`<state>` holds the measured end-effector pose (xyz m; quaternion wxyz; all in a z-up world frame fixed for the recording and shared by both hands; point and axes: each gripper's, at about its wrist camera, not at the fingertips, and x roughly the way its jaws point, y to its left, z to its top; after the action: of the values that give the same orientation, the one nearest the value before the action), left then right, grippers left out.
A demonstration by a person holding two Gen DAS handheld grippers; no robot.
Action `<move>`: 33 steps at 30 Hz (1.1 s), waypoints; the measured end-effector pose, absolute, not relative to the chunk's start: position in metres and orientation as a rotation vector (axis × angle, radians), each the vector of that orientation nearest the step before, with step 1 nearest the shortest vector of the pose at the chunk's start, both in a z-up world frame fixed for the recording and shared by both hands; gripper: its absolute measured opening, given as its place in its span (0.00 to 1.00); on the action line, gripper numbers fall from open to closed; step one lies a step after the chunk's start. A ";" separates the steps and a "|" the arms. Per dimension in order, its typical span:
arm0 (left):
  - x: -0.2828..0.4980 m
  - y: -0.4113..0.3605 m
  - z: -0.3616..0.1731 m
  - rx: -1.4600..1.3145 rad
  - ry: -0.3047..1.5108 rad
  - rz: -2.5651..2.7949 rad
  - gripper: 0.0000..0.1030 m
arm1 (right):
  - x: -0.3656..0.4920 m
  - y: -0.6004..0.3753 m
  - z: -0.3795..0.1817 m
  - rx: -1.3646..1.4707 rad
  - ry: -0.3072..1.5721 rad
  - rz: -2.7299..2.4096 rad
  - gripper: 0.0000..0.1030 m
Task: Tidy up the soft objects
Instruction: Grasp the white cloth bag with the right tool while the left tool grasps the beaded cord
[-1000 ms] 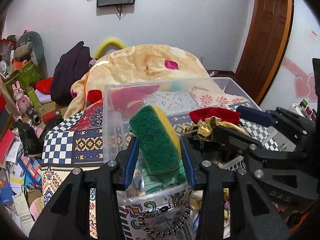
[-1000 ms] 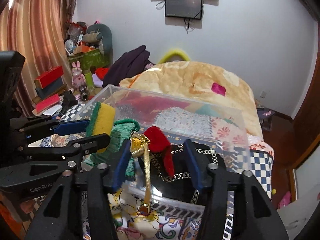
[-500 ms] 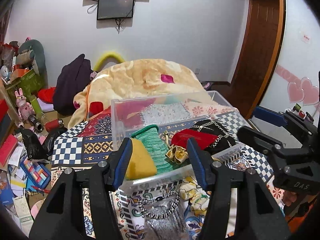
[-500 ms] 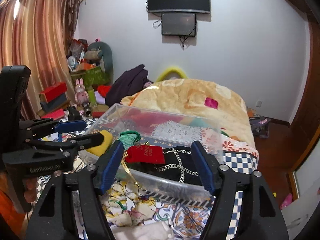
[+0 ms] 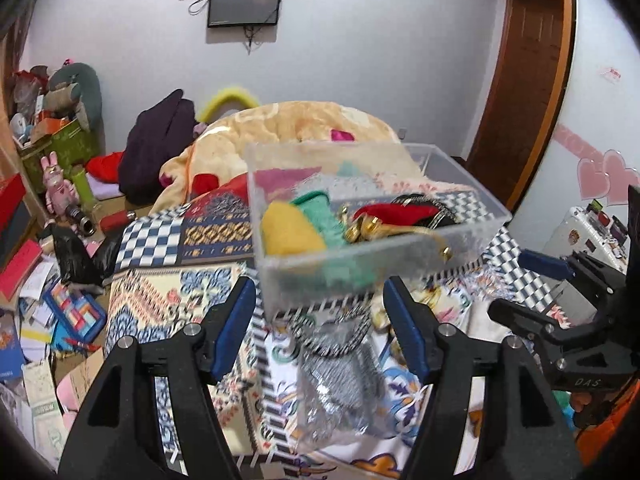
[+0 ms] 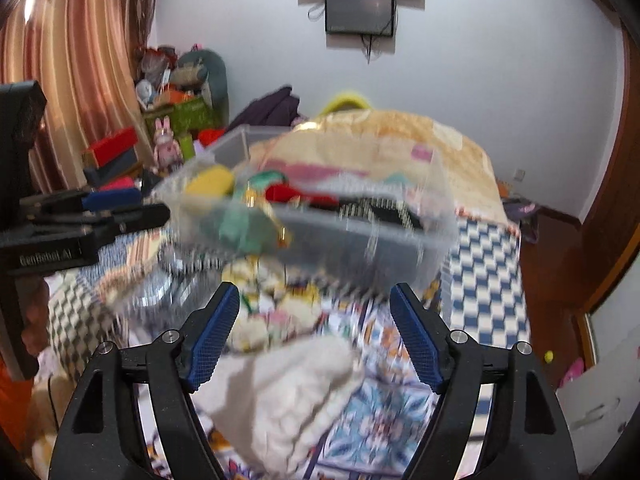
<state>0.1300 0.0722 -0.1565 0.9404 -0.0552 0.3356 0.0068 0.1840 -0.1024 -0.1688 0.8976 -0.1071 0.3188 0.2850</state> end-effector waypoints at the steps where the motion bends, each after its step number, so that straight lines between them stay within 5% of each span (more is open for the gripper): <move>1: 0.127 0.073 -0.160 -0.113 0.684 0.026 0.61 | 0.183 -0.103 -0.172 -0.221 0.674 0.593 0.73; 4: 0.124 0.079 -0.169 -0.137 0.706 0.027 0.48 | 0.178 -0.104 -0.183 -0.207 0.714 0.625 0.73; 20: 0.134 0.077 -0.193 -0.191 0.778 -0.009 0.19 | 0.160 -0.102 -0.213 -0.274 0.756 0.616 0.76; 23: 0.136 0.073 -0.194 -0.177 0.778 -0.012 0.16 | 0.155 -0.101 -0.215 -0.301 0.733 0.603 0.70; 33: 0.119 0.070 -0.182 -0.196 0.730 -0.033 0.06 | 0.150 -0.112 -0.209 -0.313 0.716 0.593 0.30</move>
<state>0.1187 0.0702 -0.1822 0.9293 -0.0955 0.3563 -0.0162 0.1501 -0.1119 -0.2087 0.8821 -0.1505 0.3437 0.2848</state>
